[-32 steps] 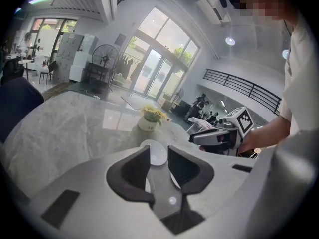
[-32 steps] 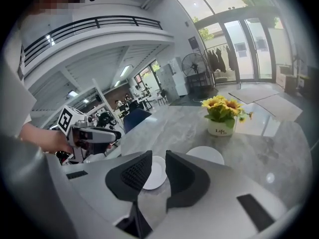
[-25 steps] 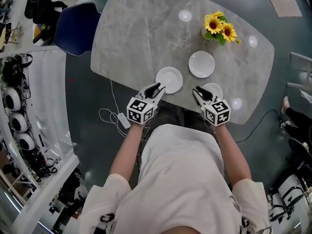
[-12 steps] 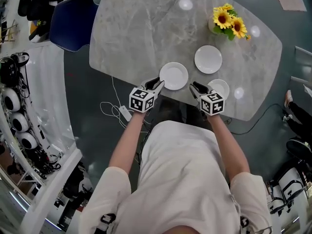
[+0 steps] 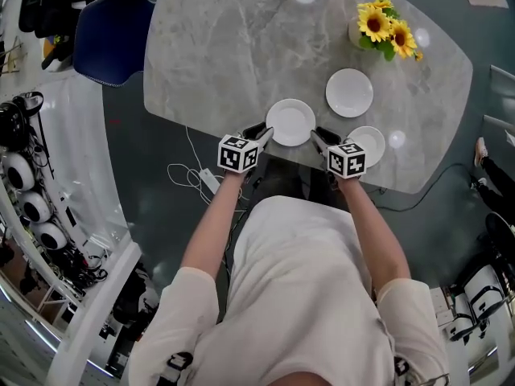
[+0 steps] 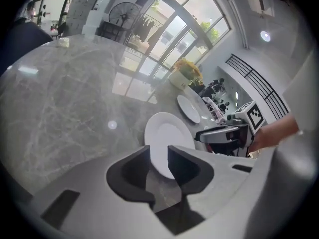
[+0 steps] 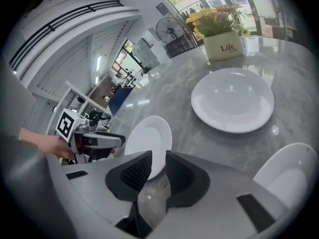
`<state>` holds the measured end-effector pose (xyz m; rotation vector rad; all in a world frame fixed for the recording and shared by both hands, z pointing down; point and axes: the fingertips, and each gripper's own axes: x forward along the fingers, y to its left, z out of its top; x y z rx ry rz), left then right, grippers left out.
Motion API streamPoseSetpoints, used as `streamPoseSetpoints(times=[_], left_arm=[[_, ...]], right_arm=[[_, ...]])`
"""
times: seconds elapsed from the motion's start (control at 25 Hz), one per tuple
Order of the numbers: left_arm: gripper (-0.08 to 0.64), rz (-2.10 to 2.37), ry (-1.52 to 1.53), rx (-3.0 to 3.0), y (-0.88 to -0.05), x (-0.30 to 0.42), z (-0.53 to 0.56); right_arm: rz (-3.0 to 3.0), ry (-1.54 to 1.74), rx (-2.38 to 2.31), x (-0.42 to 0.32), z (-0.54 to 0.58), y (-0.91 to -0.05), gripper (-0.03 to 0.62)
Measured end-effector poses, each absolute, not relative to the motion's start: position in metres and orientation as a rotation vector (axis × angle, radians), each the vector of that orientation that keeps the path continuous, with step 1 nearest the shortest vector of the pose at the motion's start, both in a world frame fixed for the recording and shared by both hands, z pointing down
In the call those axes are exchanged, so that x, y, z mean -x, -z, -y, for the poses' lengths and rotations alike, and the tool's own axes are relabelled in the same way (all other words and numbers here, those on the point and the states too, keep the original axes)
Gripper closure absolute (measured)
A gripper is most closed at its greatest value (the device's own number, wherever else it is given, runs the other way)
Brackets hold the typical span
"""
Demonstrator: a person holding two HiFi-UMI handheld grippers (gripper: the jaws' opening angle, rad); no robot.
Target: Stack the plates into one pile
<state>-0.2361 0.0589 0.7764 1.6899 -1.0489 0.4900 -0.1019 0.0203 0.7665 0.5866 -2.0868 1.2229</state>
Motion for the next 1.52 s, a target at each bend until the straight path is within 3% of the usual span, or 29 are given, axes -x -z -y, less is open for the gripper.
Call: streamPoseSetpoints(times=[0.48,0.64,1.52], left_arm=[[0.442,1.026,-0.383,-1.562,-0.795,0.234,-0.056],[0.500,1.064,-0.364,-1.508,-0.802,0.238,-0.060],[0.523,0.984,-0.352,-1.549,-0.772,0.210,-0.049]], right_arm=[[2.033,-1.369,-0.688,0.103,-0.014,-0.787,0.503],[2.016,-1.417,-0.719,0.101,-0.012,-0.790,0.532],[2.004,-1.463,-0.787,0.071,-0.008,-0.762,0.540]])
